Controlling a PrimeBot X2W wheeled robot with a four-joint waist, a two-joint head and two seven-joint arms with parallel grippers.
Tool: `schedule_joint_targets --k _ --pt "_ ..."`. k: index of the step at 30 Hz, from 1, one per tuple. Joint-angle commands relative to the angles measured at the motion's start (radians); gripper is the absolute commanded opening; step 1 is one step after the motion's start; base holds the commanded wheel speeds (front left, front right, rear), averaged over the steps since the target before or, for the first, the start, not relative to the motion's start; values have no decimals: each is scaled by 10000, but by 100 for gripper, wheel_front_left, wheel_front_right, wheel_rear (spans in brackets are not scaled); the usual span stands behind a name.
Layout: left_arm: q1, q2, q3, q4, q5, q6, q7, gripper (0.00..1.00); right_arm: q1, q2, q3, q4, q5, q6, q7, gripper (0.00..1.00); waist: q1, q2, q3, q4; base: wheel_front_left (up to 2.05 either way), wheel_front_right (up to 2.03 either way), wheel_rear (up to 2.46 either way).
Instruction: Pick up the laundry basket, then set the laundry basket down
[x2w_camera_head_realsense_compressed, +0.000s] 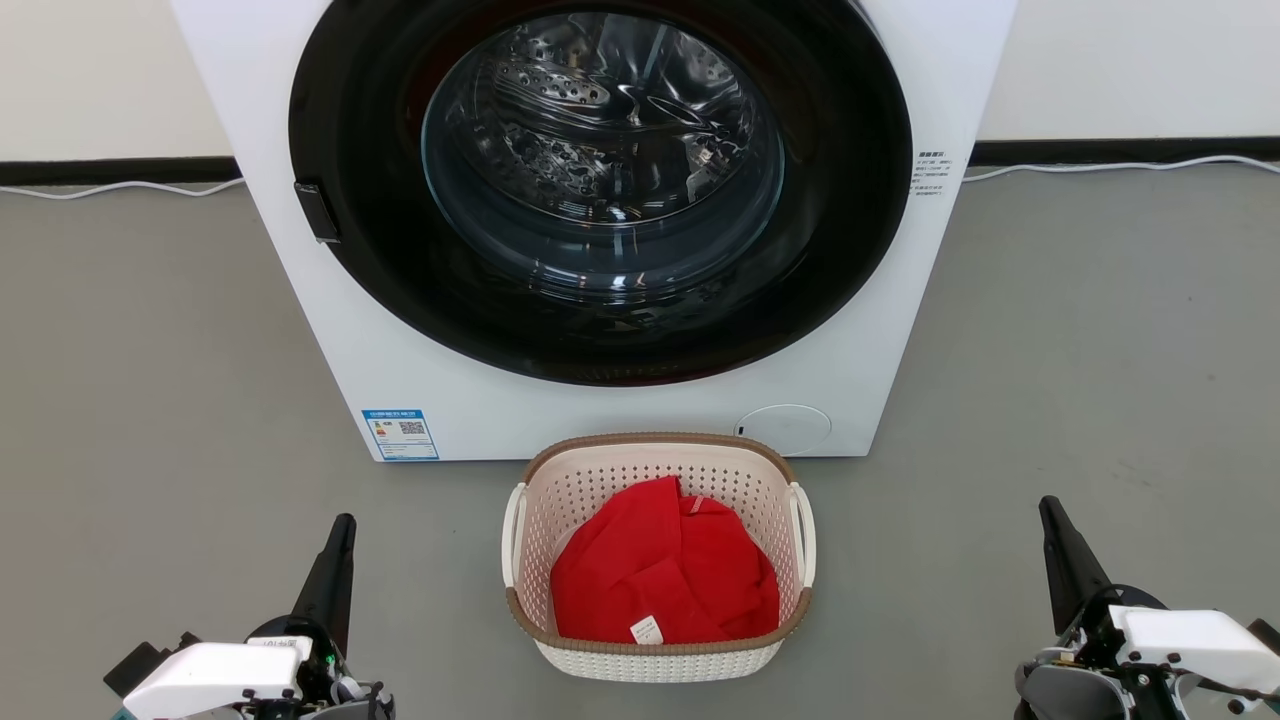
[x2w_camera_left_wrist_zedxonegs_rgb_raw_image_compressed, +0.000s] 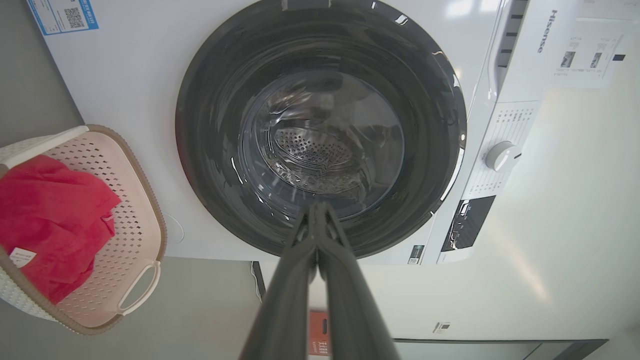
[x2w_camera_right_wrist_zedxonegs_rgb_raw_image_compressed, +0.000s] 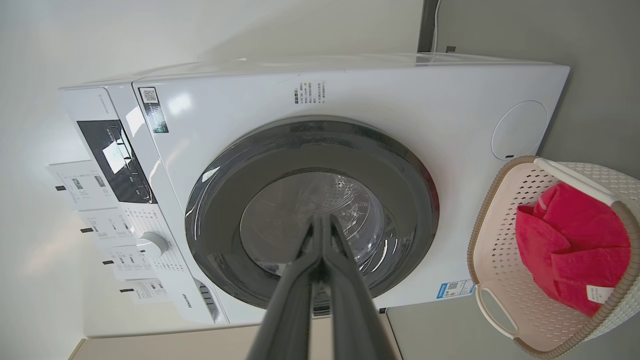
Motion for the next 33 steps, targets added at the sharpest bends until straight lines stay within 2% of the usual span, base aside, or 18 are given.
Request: schedule_joint_targets --k 1,33 --pt "-562 131 311 -290 -60 -75 64 0 -431 -41 188 -309 63 73 80 0 -1 -1 0 0 0 0 0" --pt "-561 131 311 -291 -60 -75 64 0 -431 -41 190 -309 64 73 79 0 -1 -1 0 0 0 0 0"
